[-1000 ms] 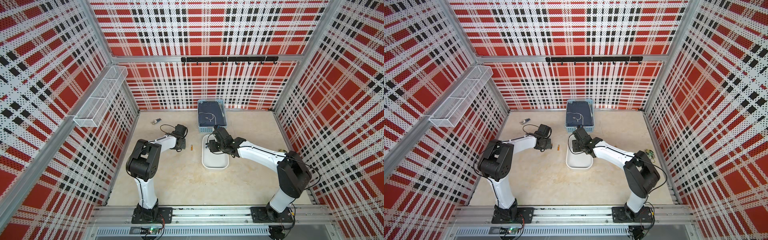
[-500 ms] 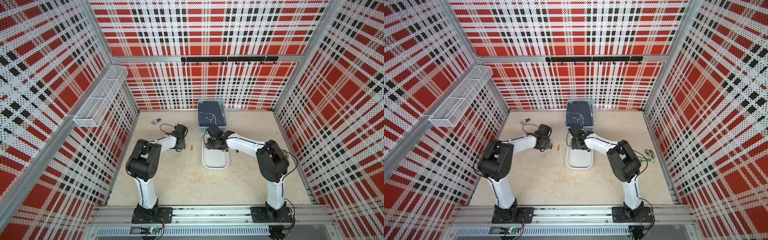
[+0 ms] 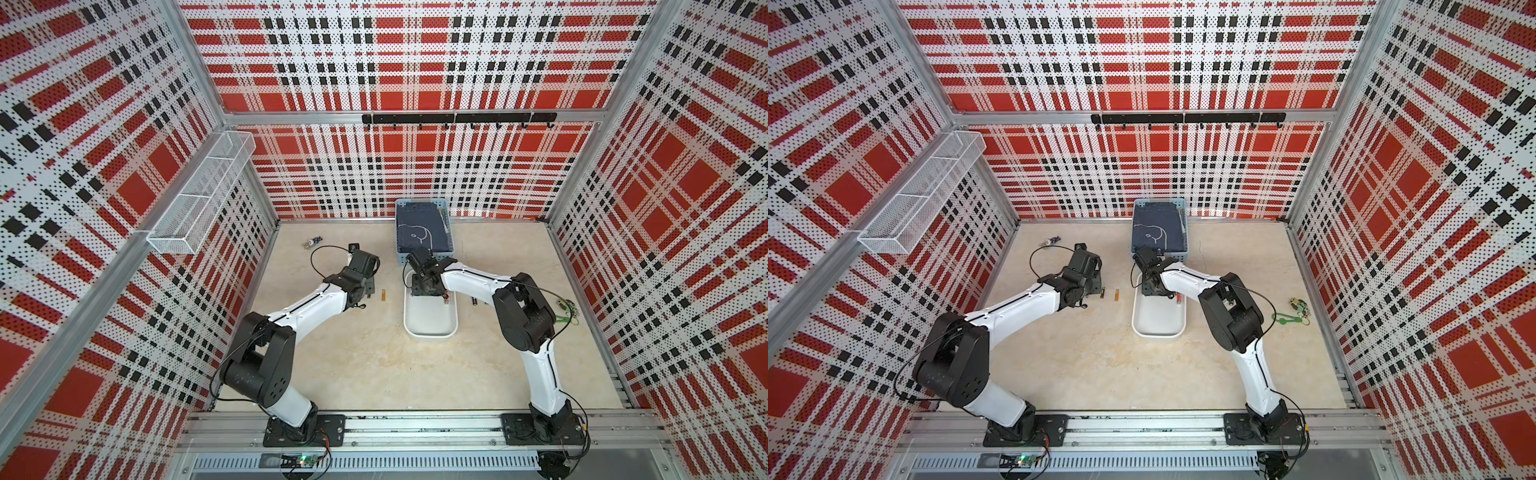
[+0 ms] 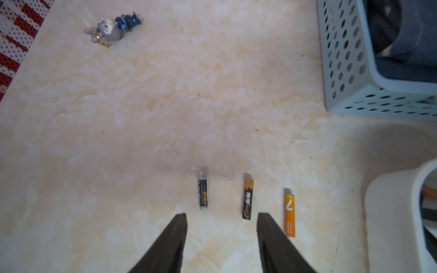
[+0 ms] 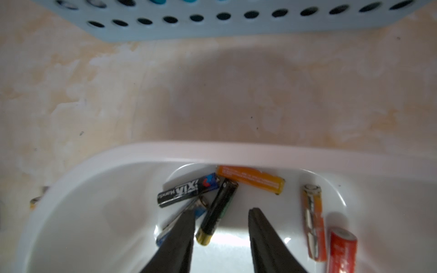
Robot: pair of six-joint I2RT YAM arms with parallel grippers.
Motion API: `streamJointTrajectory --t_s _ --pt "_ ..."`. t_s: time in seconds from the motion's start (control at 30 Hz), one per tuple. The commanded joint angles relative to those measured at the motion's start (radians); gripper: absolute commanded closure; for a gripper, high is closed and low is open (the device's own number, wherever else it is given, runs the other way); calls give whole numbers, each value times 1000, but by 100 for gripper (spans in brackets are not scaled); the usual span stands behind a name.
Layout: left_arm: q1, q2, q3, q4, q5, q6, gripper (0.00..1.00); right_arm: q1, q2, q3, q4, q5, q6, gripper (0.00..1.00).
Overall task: Take the batteries out of the storage box
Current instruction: Pick up the battery from the storage box.
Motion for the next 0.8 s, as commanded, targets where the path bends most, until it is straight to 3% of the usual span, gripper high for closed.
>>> streamJointTrajectory --t_s 0.0,0.17,0.5,0.77 --pt "-2 -28 -52 85 9 -46 46 -9 40 17 -30 38 -12 57" --pt "-7 -10 -47 85 23 -48 46 -11 50 3 -36 39 -20 66" --pt "-22 25 -15 78 11 -49 46 -12 -32 -90 -52 34 -26 98" --pt "-64 -49 -43 125 -17 -48 46 -11 -182 -88 -95 -48 -58 100"
